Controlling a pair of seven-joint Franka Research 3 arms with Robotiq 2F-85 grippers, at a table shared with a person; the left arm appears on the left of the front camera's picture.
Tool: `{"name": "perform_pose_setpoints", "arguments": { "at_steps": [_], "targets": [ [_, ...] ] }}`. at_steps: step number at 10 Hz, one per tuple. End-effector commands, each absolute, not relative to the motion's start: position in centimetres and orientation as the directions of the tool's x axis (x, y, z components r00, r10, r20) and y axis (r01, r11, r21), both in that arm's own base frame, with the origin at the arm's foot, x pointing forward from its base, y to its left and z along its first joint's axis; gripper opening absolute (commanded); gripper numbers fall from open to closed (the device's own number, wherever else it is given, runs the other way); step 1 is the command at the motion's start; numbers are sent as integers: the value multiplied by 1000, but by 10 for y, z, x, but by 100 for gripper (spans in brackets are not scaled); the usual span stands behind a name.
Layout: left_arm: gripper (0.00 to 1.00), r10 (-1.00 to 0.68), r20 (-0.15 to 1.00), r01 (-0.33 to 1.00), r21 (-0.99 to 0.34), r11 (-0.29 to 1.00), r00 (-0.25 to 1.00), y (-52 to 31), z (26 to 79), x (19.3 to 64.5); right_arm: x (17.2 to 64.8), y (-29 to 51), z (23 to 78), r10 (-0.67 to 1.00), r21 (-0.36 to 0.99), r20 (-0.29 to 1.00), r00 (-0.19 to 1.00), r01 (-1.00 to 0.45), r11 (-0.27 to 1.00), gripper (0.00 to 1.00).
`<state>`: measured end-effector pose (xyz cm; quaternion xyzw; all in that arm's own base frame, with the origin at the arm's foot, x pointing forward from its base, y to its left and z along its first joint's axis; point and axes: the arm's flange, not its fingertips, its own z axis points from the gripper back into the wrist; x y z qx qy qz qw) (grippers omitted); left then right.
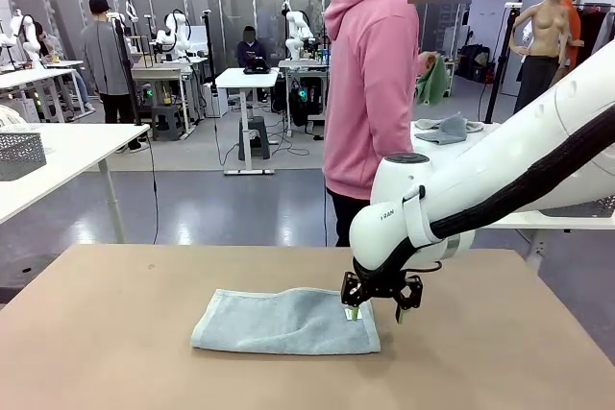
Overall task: Fold the towels and place them in the basket.
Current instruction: When a person lays out a Towel with hook on the table, fold it in half twice.
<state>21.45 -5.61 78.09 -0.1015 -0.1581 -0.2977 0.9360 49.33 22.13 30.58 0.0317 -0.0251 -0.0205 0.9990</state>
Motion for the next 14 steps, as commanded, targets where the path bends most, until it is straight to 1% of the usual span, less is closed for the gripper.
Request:
{"name": "perform_pose_setpoints", "arguments": {
  "at_steps": [1,5,6,7,9,10,11,14],
  "targets": [
    [100,-534,345,591,-80,802,772,-57,779,214,500,234,304,-79,29,67,995,77,997,94],
    [100,-534,345,591,-80,802,772,-57,779,214,509,243,293,-63,11,42,997,62,998,94],
    [100,-534,345,591,-80,802,772,-57,779,214,509,244,291,-57,7,33,998,57,998,85],
    [100,-534,345,591,-80,802,772,-57,779,214,510,244,288,-48,12,24,999,48,999,59],
    [100,-534,345,591,-80,802,772,-57,779,214,511,244,286,-46,17,14,999,45,999,0],
    [100,-534,345,591,-80,802,772,-57,779,214,511,244,285,-47,20,8,999,47,999,26],
    [100,-534,345,591,-80,802,772,-57,779,214,512,243,284,-47,35,1,999,46,998,0],
    [100,-534,345,591,-80,802,772,-57,779,214,513,242,285,-46,47,3,999,45,998,0]
  ]
}}
